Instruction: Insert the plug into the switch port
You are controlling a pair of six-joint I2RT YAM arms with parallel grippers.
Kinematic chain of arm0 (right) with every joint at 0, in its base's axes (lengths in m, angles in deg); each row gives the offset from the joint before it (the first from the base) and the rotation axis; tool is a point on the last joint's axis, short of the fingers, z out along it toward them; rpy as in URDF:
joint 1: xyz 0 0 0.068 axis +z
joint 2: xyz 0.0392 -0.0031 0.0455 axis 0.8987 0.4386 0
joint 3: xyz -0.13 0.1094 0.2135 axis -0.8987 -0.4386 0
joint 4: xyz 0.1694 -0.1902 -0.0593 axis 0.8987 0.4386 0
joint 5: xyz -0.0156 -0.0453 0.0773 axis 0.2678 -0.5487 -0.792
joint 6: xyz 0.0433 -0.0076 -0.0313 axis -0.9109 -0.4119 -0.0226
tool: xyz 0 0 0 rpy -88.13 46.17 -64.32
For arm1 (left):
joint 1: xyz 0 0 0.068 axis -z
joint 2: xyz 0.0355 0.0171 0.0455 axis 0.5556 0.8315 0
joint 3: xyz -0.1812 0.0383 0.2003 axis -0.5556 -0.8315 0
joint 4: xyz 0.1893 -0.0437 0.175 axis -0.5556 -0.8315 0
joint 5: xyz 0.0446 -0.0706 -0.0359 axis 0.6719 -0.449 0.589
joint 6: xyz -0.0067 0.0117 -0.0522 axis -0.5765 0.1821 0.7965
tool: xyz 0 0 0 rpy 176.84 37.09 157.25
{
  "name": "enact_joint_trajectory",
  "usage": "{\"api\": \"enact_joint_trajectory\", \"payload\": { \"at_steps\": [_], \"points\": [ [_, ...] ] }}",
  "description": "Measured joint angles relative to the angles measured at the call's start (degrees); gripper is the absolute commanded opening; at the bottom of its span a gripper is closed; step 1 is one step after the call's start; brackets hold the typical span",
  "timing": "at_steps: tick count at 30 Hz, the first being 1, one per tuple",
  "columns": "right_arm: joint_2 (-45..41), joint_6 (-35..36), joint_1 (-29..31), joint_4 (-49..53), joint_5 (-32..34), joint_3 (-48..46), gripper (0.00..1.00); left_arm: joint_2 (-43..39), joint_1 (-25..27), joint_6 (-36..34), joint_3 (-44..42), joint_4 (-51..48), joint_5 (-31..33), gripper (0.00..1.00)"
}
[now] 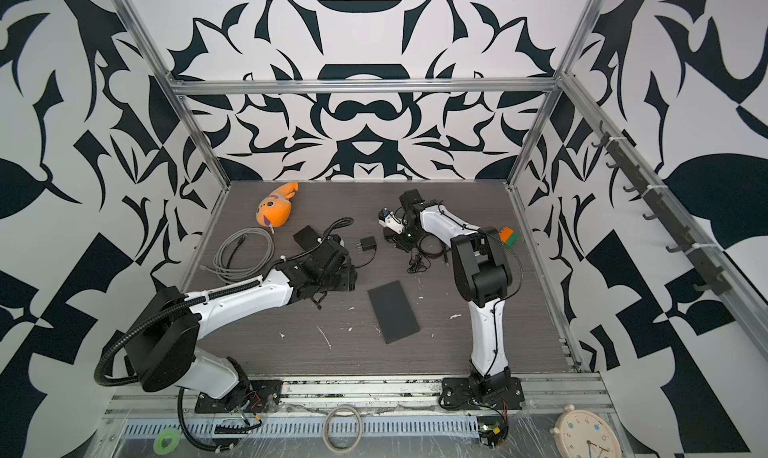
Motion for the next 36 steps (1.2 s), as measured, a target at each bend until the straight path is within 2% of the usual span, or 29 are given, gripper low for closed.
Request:
{"api": "enact_joint_trajectory", "payload": {
  "at_steps": [20,29,36],
  "points": [
    [1.16,3.48,1.33,2.25,-2.32,2.21,0.28,1.64,-0.20,-0.17,-0.02,0.02,-1.03,0.68],
    [2.16,2.69,2.14,1.68,-1.66,2.40,0.42,1.64,-0.20,-0.17,-0.02,0.02,-1.40,0.68],
    [4.68,2.45,1.90,1.18,0.46,2.80,0.45,1.64,-0.24,-0.17,-0.02,0.02,-1.40,0.68]
  ]
}}
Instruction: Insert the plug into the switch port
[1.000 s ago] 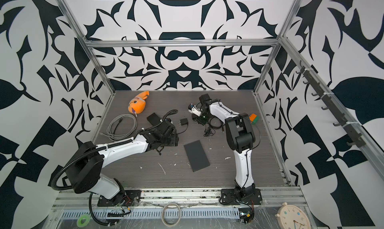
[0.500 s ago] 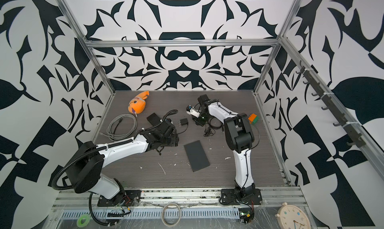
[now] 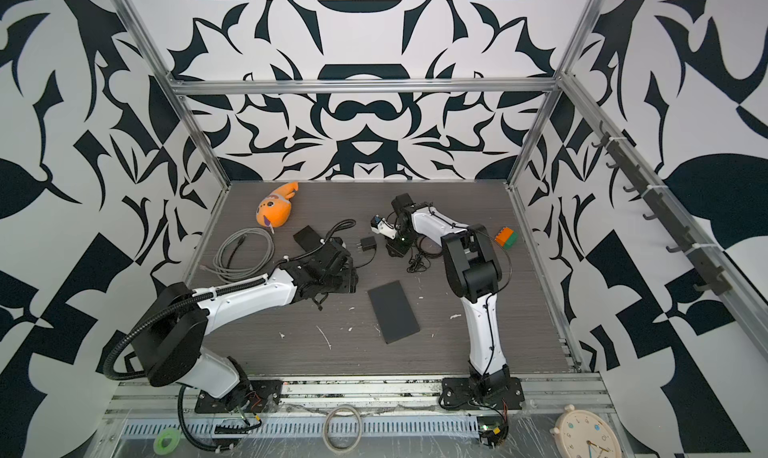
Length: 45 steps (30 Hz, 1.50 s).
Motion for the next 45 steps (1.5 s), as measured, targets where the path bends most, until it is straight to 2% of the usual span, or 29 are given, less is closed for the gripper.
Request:
{"api": "enact_joint_trajectory", "payload": {
  "at_steps": [13,34,45],
  "points": [
    [-0.59,-0.46,-0.57,-1.20,-0.74,0.17,0.50,0.00,-0.11,-0.02,-0.20,0.00,-0.02,0.68],
    [2.34,-1.33,-3.06,-1.33,0.28,3.10,0.50,0.02,-0.11,0.00,-0.20,-0.02,-0.04,0.68],
    [2.29,-3.10,-4.22,0.72,-1.22,3.52,0.31,0.61,-0.11,-0.31,-0.20,-0.02,-0.31,0.68]
  ]
}}
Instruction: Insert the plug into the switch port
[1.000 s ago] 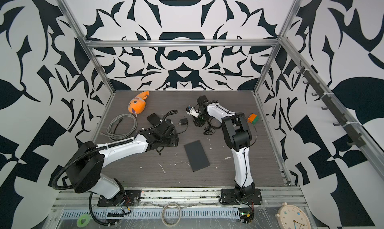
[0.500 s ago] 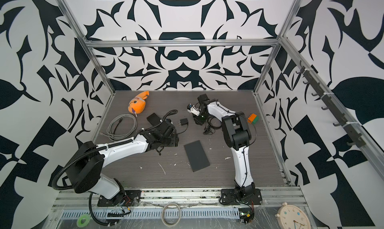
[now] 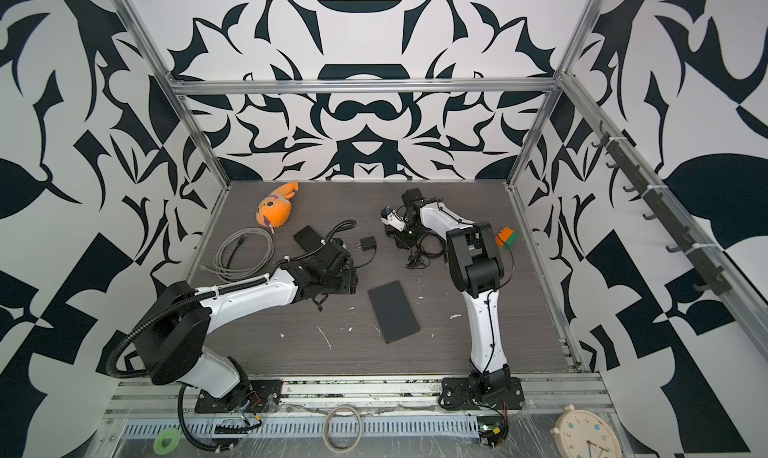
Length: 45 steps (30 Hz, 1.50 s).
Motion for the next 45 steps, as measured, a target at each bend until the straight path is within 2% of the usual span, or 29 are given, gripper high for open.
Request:
{"api": "enact_joint_trajectory", "payload": {
  "at_steps": [5,13,17,21,25,32,38,43,45],
  "points": [
    [0.00,0.59,-0.68,3.72,-0.04,0.61,0.19,0.02,0.00,-0.46,0.02,-0.02,-0.07,0.69],
    [0.02,1.51,-1.20,8.22,-6.43,0.87,0.14,3.69,-0.13,-2.64,5.66,-0.22,-0.09,0.68],
    [0.02,1.92,-1.20,8.37,-10.64,0.81,0.12,8.35,-0.57,-4.68,10.47,2.45,-1.68,0.58],
    [0.02,2.75,-1.36,8.39,-14.56,0.81,0.08,14.25,-1.66,-10.49,14.64,7.69,-6.73,0.44],
    [0.02,3.28,-2.29,8.46,-19.58,0.81,0.07,18.73,-5.27,-13.07,15.61,13.84,-14.32,0.41],
    [0.02,4.87,-5.35,10.27,-25.99,0.87,0.07,25.55,-12.98,-8.76,15.67,25.51,-25.81,0.39],
    [0.02,6.08,-5.57,11.69,-28.00,0.92,0.07,29.75,-12.98,-3.85,18.73,30.75,-32.22,0.40],
    [0.04,6.19,-5.53,11.91,-29.68,0.94,0.07,31.69,-12.83,0.44,19.41,35.56,-35.78,0.36],
    [0.04,6.10,-5.53,12.07,-29.79,0.94,0.04,32.17,-12.85,1.22,19.41,36.22,-36.09,0.33]
  ]
}}
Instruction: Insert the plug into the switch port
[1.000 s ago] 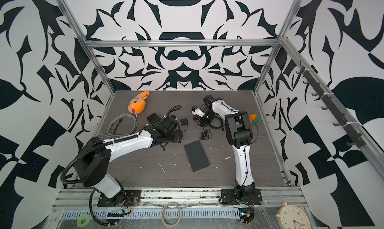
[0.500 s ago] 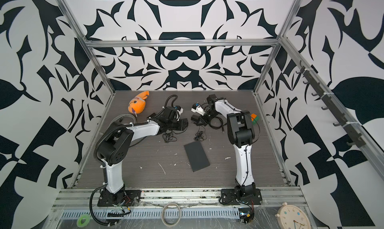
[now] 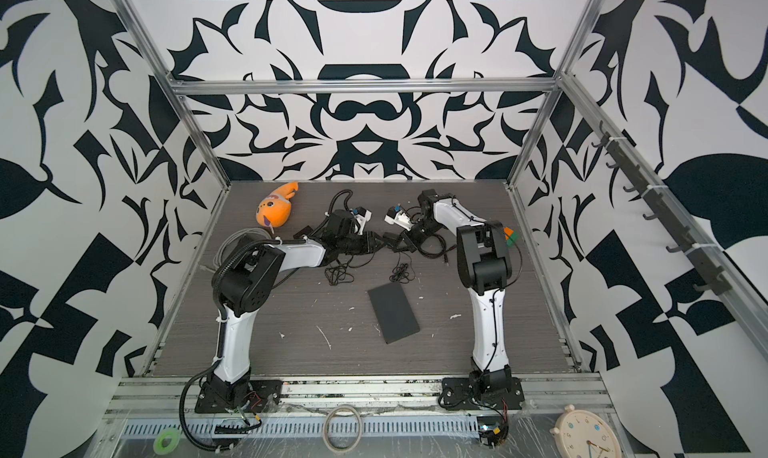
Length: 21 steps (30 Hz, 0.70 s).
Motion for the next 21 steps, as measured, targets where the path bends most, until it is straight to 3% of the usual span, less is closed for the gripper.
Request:
{"api": "enact_joint_trajectory", "payload": {
  "at_steps": [2,9,21],
  "points": [
    [0.02,-0.31,-0.02,0.37,0.24,0.22,0.02,0.44,0.00,0.70,0.00,0.50,0.02,0.31],
    [0.35,-5.05,-0.26,1.22,4.57,1.55,0.16,2.54,0.09,0.68,3.91,-1.95,2.36,0.24],
    [-0.55,-13.86,-2.23,2.89,13.18,0.24,0.28,2.60,0.17,-1.97,5.95,-7.13,6.73,0.23]
  ]
}}
